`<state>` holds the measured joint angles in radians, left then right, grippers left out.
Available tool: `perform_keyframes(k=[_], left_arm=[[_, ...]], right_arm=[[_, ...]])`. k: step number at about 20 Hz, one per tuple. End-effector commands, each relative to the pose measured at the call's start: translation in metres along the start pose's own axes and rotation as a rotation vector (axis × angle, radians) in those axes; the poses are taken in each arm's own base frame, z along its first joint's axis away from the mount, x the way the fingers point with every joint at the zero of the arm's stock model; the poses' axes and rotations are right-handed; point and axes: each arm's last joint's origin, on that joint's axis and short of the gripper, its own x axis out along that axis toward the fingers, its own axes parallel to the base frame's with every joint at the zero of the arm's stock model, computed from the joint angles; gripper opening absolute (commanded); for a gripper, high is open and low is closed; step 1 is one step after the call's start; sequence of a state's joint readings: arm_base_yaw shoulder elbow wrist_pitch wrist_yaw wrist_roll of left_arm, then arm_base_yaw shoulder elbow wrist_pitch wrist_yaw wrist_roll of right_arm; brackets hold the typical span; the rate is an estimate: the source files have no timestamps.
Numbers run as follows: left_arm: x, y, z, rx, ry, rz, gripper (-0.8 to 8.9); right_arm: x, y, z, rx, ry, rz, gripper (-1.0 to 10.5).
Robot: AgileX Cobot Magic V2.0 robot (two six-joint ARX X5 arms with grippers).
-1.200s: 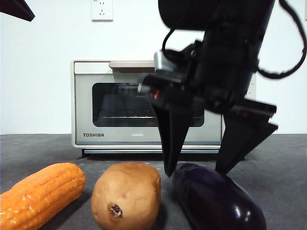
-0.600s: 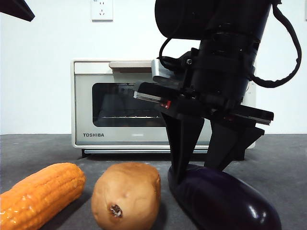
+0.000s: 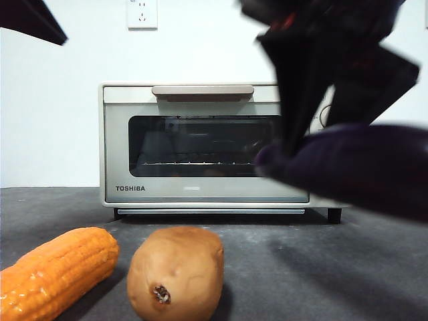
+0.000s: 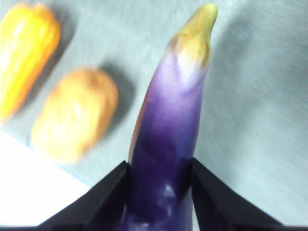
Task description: Take the eggplant from the table,put the eggplant in the oven
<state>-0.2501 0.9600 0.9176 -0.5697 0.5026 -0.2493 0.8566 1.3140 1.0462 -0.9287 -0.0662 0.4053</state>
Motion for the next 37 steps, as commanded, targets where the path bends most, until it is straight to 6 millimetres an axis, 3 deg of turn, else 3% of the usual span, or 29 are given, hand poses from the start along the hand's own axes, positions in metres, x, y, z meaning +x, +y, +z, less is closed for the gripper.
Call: perform_keyframes(k=[1,10,15,18,30,34,37], left_arm=[[0.011,-0.011,0.022,0.066,0.004,-0.034,0.04],[0.092,-0.053,0.089,0.296,0.068,0.046,0.04],[0.143,-0.063,0.092,0.402,0.151,0.106,0.04],[0.159,-0.062,0.086,0.435,0.185,0.158,0.04],[0.15,-0.083,0.042,0.435,0.563,0.108,0.04],[0.134,-0.093,0.035,0.447,0.624,0.102,0.04],[0.113,-0.1,0.04,0.457,0.571,0.087,0.04]], right_arm=[[-0.025,-0.002,-0.009,-0.096,-0.062,-0.047,1.3],[-0.104,-0.029,-0.055,-0.065,-0.435,-0.341,1.3],[-0.126,-0.039,-0.076,-0.022,-0.547,-0.37,1.3],[-0.134,-0.044,-0.087,-0.011,-0.582,-0.375,1.3],[-0.141,-0.046,-0.092,-0.008,-0.63,-0.348,1.3],[-0.14,-0.044,-0.092,-0.052,-0.611,-0.296,1.3],[-0.141,-0.039,-0.089,-0.134,-0.61,-0.205,1.3]])
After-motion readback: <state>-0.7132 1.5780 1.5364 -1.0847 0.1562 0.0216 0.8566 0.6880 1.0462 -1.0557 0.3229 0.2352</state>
